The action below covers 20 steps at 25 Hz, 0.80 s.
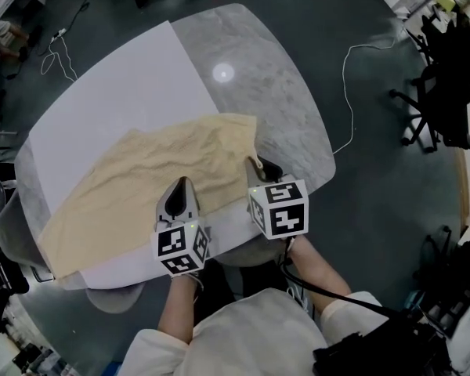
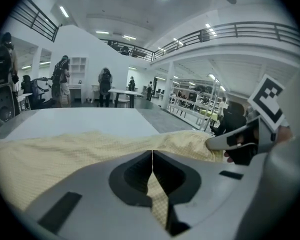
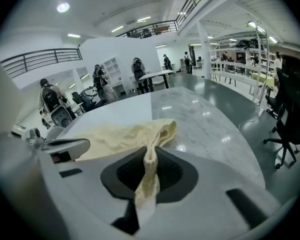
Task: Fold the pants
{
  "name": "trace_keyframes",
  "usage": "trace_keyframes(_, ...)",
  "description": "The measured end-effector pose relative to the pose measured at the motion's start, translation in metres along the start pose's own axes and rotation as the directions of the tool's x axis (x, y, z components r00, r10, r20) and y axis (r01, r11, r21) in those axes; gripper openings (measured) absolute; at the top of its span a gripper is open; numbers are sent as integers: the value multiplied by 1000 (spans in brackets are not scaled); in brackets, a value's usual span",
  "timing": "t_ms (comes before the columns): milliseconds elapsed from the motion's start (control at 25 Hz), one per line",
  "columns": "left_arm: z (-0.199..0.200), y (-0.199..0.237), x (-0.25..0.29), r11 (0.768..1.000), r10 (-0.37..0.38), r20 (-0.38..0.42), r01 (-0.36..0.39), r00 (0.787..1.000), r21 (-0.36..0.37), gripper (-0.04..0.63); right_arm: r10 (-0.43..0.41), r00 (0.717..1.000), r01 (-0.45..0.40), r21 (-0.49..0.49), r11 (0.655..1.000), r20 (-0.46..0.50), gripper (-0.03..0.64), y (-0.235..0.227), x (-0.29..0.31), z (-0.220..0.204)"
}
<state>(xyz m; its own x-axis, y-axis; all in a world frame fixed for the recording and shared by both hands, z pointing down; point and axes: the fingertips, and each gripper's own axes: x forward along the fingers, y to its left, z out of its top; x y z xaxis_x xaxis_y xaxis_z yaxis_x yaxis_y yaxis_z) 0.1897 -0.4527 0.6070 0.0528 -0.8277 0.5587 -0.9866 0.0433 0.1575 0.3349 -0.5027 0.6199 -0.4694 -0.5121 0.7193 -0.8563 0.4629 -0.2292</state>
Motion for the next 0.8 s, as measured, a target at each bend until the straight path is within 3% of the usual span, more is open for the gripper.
trace_keyframes(320, 16, 36, -53, 999, 32, 48, -30, 998, -35, 9, 11, 999, -10, -17, 1000, 48, 34, 41, -31, 23)
trace_keyframes(600, 29, 86, -113, 995, 69, 99, -61, 993, -78, 9, 60, 993, -53, -65, 996, 102, 34, 110, -47, 50)
trace_keyframes(800, 38, 134, -162, 985, 138, 136, -121, 981, -123, 9, 111, 986, -96, -123, 988, 123, 34, 169, -57, 69)
